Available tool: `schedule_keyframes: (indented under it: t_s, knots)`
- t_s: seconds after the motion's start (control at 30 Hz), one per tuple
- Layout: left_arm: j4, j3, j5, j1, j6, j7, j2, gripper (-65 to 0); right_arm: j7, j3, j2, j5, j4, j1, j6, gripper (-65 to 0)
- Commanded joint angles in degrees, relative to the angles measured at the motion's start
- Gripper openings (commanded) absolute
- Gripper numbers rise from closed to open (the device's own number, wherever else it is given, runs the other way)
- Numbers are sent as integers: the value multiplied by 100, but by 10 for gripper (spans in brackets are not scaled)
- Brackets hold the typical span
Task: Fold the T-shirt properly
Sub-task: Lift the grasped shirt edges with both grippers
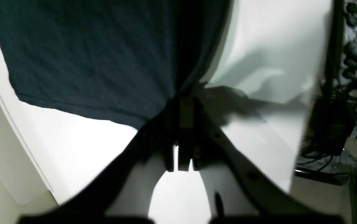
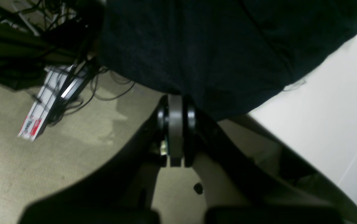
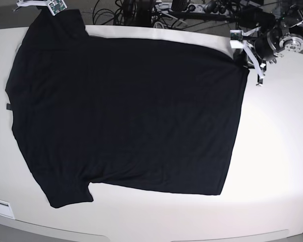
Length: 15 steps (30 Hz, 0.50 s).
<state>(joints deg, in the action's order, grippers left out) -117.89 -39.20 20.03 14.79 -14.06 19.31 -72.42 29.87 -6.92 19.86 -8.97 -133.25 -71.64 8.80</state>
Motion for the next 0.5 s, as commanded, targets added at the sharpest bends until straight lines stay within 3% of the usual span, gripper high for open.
schedule_keyframes:
  t_s: [0.0, 0.27, 0.47]
  knots:
    - [-133, 52, 55, 61, 50, 39, -149, -650, -22, -26, 28, -7, -127, -160, -46, -650]
    - [-492, 52, 428, 772, 564, 636, -205, -650, -22, -24, 13, -7, -127, -336, -46, -650]
    - [-485, 74, 955, 850, 1043, 649, -203, -650, -87, -26, 15, -146, -136, -336, -66, -650]
